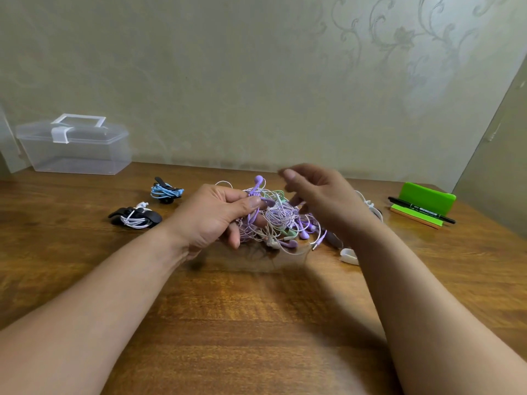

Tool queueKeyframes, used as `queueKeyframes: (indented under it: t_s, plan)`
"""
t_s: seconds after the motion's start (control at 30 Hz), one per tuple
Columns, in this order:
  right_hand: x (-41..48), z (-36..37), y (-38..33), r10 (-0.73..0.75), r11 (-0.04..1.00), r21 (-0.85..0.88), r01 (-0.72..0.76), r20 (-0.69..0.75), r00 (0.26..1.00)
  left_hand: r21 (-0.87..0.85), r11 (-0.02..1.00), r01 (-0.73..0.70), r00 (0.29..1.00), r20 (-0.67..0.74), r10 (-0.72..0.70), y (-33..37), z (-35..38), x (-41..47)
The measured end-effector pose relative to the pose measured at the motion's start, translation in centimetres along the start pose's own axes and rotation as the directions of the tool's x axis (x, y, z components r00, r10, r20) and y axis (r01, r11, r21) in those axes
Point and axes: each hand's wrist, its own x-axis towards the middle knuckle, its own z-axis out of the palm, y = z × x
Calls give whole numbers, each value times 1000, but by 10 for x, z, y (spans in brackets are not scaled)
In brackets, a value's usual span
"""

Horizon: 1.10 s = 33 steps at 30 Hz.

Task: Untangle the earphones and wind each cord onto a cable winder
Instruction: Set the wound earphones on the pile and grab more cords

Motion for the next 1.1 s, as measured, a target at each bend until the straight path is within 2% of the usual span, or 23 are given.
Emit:
queueKeyframes:
  t_s: [0.07,0.13,0.23,0.3,0.5,0.6,0.7,0.77,0.8,0.83,0.87,0.9,0.97,1.1]
  plan:
    - [7,-22,6,-16,961,-275,-41,-203,979,7,1000,-7,1000,-9,8,0,-1,0]
    - [11,-48,17,7,841,-510,-178,-320,947,2,1000,-13,1000,-3,13,-1,-2,0]
    - [9,-64,29,263,634,-682,-364,-252,931,4,1000,-13,1000,-9,13,-2,-2,1]
    - [6,-63,33,371,573,-729,-374,-177,912,-4,1000,-15,1000,-11,15,-2,-1,1]
    - [6,-63,27,292,649,-688,-325,-170,941,-33,999,-19,1000,-15,18,0,-2,0]
    - [5,-61,31,282,675,-662,-324,-174,943,-120,993,-6,1000,-26,3,1,-2,0]
    - [4,-64,27,157,701,-649,-296,-265,951,-231,973,-13,1000,-4,13,2,-7,1]
    - [5,-64,19,48,820,-522,-236,-349,936,-336,942,-1,999,31,13,4,-10,2]
    - [4,-61,11,46,907,-376,-188,-355,934,-401,916,1,998,53,22,5,-11,2]
    - [2,-55,1,87,973,-175,-147,-309,947,-466,885,2,997,74,37,6,-12,2]
    - [-1,-46,-9,137,991,37,-132,-208,969,-523,852,1,994,94,56,7,-13,2]
    - [-4,-34,-18,171,962,231,-148,-84,982,-566,825,1,991,113,77,8,-14,1]
    - [-9,-10,-29,212,856,456,-245,125,969,-615,789,2,985,137,105,9,-16,2]
    - [-17,20,-42,187,701,574,-423,425,886,-609,793,4,992,104,75,10,-16,5]
